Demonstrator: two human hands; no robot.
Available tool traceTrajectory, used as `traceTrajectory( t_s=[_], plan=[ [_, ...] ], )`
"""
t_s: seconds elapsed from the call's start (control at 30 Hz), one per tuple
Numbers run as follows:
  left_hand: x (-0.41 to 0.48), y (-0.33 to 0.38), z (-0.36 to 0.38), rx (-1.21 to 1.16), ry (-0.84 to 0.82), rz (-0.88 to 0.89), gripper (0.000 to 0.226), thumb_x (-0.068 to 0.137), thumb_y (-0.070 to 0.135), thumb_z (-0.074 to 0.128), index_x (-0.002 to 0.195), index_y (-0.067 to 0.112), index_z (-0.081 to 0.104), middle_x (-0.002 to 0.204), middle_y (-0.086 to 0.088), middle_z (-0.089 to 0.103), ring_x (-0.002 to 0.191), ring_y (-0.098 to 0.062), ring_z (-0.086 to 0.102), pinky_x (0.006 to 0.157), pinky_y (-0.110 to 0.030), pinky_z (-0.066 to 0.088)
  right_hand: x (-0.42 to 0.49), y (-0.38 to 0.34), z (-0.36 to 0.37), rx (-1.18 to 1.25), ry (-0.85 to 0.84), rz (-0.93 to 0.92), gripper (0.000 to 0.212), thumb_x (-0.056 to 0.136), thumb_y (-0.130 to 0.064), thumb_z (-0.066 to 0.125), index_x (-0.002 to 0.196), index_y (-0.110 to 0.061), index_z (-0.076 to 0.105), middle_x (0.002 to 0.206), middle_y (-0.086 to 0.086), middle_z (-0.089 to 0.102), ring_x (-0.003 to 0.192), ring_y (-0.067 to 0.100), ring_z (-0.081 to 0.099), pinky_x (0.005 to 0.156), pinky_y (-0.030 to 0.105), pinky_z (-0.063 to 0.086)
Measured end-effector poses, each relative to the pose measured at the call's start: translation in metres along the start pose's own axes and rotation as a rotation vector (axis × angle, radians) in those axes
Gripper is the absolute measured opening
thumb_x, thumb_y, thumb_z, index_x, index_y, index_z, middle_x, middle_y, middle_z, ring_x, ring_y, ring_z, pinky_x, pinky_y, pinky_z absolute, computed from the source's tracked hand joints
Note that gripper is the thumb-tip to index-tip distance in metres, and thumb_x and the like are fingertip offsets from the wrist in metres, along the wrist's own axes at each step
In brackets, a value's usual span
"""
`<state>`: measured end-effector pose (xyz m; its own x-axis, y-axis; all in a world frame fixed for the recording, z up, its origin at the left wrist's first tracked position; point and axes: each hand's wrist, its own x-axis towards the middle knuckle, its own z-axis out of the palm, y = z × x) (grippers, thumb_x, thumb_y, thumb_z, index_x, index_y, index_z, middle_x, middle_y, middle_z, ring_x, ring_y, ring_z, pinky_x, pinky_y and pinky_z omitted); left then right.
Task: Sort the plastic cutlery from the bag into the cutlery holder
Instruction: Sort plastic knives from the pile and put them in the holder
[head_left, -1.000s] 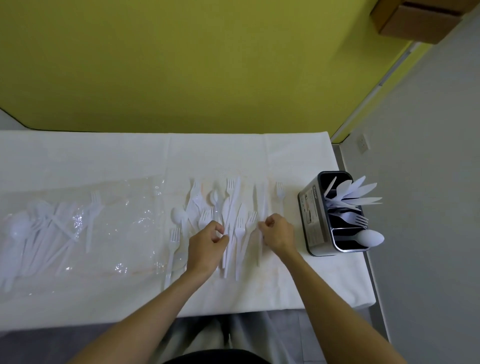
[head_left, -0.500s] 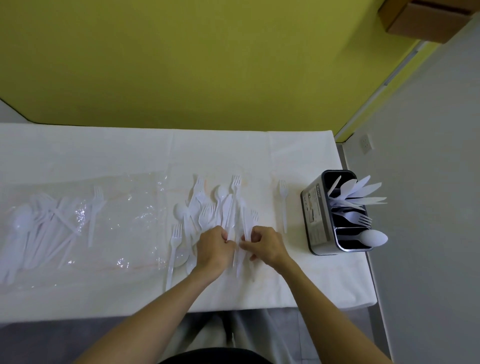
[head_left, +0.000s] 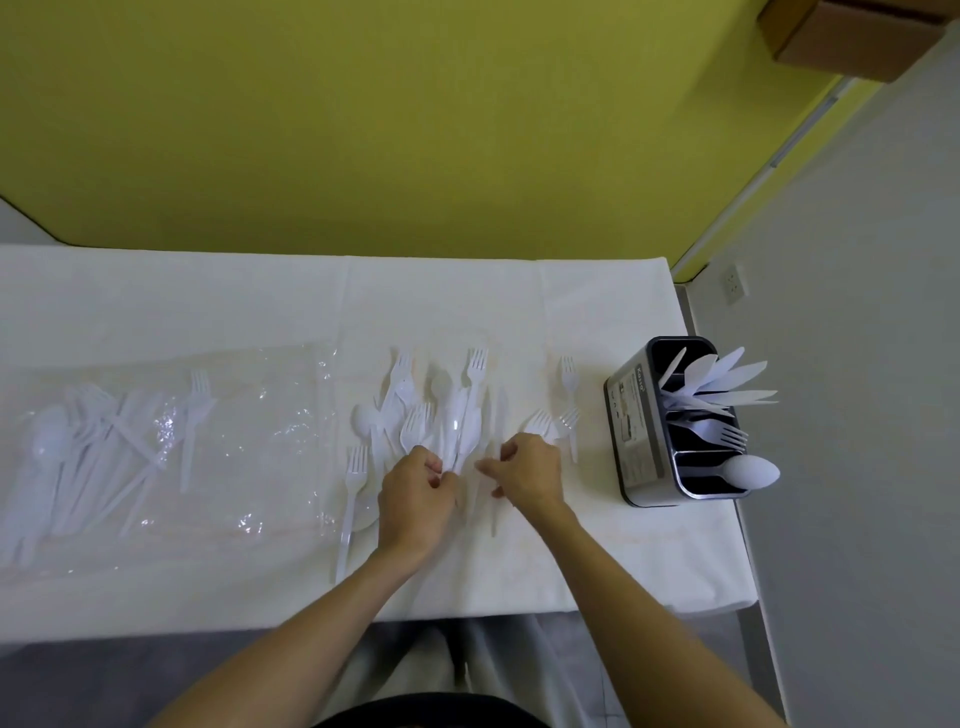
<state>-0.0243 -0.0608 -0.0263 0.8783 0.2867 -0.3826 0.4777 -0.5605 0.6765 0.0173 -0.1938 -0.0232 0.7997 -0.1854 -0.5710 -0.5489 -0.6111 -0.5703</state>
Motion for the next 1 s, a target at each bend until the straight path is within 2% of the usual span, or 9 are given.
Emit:
traceTrajectory(
  t_s=[0.07, 0.17, 0.27, 0.33, 0.43, 0.53, 0.67, 0.8, 1.0],
  plan=[
    [0.002, -0.004, -0.004, 0.006, 0.026, -0.019, 0.006, 0.085, 0.016, 0.063, 0.083, 0.018, 0.058, 0.072, 0.005, 0.063, 0.067, -0.011, 0.060, 0.064, -0.026, 0.050, -0.001, -0.001, 0.013, -0.028, -0.004, 0.017, 0.028, 0.079, -0.020, 0.078, 0.066, -0.007, 0.057, 0.060, 0.006, 0.063, 0.053, 0.020, 0.069, 0.054, 0.025, 0.054],
    [0.005, -0.008, -0.010, 0.009, 0.015, -0.026, 0.006, 0.086, 0.016, 0.063, 0.083, 0.017, 0.058, 0.074, 0.006, 0.063, 0.070, -0.013, 0.061, 0.068, -0.028, 0.051, 0.003, 0.000, 0.016, -0.064, 0.020, 0.041, 0.019, 0.082, -0.016, 0.071, 0.072, -0.002, 0.062, 0.071, 0.015, 0.071, 0.061, 0.023, 0.071, 0.049, 0.019, 0.048],
    [0.005, -0.010, -0.013, -0.010, 0.005, -0.023, 0.007, 0.087, 0.017, 0.064, 0.082, 0.017, 0.058, 0.073, 0.007, 0.062, 0.072, -0.014, 0.062, 0.069, -0.027, 0.050, 0.008, 0.001, 0.004, -0.075, 0.024, 0.064, 0.020, 0.082, -0.017, 0.067, 0.071, -0.001, 0.064, 0.066, 0.011, 0.070, 0.062, 0.022, 0.072, 0.049, 0.016, 0.046],
    [0.004, -0.010, -0.013, -0.040, 0.017, -0.033, 0.007, 0.087, 0.017, 0.063, 0.083, 0.018, 0.058, 0.072, 0.009, 0.061, 0.071, -0.013, 0.061, 0.066, -0.022, 0.048, 0.008, 0.000, -0.006, -0.030, 0.015, 0.076, 0.020, 0.083, -0.019, 0.068, 0.069, -0.007, 0.058, 0.061, 0.005, 0.066, 0.059, 0.019, 0.070, 0.050, 0.017, 0.047],
    [0.002, -0.010, -0.013, -0.067, 0.018, -0.042, 0.008, 0.087, 0.017, 0.064, 0.083, 0.019, 0.057, 0.072, 0.009, 0.061, 0.071, -0.012, 0.061, 0.061, -0.015, 0.044, 0.007, -0.002, -0.008, 0.071, -0.082, 0.110, 0.016, 0.080, -0.014, 0.073, 0.083, -0.003, 0.062, 0.073, 0.009, 0.069, 0.052, 0.014, 0.067, 0.052, 0.020, 0.053],
    [0.000, -0.010, -0.014, -0.065, 0.010, -0.040, 0.008, 0.086, 0.017, 0.065, 0.083, 0.018, 0.058, 0.074, 0.007, 0.062, 0.072, -0.012, 0.061, 0.059, -0.012, 0.041, 0.002, -0.008, 0.004, 0.144, -0.187, 0.153, 0.026, 0.075, -0.014, 0.082, 0.071, -0.005, 0.058, 0.066, 0.009, 0.064, 0.047, 0.014, 0.064, 0.052, 0.021, 0.055],
    [0.000, -0.012, -0.015, -0.063, 0.000, -0.032, 0.008, 0.088, 0.019, 0.065, 0.084, 0.017, 0.058, 0.074, 0.007, 0.061, 0.071, -0.012, 0.061, 0.058, -0.012, 0.041, 0.000, -0.014, 0.018, 0.150, -0.154, 0.133, 0.038, 0.070, -0.018, 0.087, 0.068, -0.008, 0.050, 0.058, 0.006, 0.058, 0.039, 0.010, 0.061, 0.038, 0.018, 0.044],
    [0.003, -0.013, -0.016, -0.069, -0.021, -0.044, 0.007, 0.087, 0.018, 0.065, 0.085, 0.016, 0.058, 0.074, 0.004, 0.063, 0.072, -0.015, 0.063, 0.059, -0.014, 0.043, 0.005, -0.012, 0.009, 0.131, -0.102, 0.150, 0.023, 0.074, -0.011, 0.079, 0.071, -0.003, 0.058, 0.065, 0.008, 0.063, 0.046, 0.015, 0.063, 0.048, 0.023, 0.054],
    [0.003, -0.010, -0.015, -0.147, -0.005, -0.097, 0.007, 0.086, 0.017, 0.066, 0.084, 0.016, 0.060, 0.071, 0.009, 0.062, 0.068, -0.008, 0.059, 0.058, -0.010, 0.038, 0.010, 0.005, -0.028, 0.105, -0.021, 0.160, 0.024, 0.081, -0.016, 0.073, 0.069, -0.007, 0.054, 0.068, 0.007, 0.064, 0.049, 0.012, 0.062, 0.047, 0.019, 0.045]
  ],
)
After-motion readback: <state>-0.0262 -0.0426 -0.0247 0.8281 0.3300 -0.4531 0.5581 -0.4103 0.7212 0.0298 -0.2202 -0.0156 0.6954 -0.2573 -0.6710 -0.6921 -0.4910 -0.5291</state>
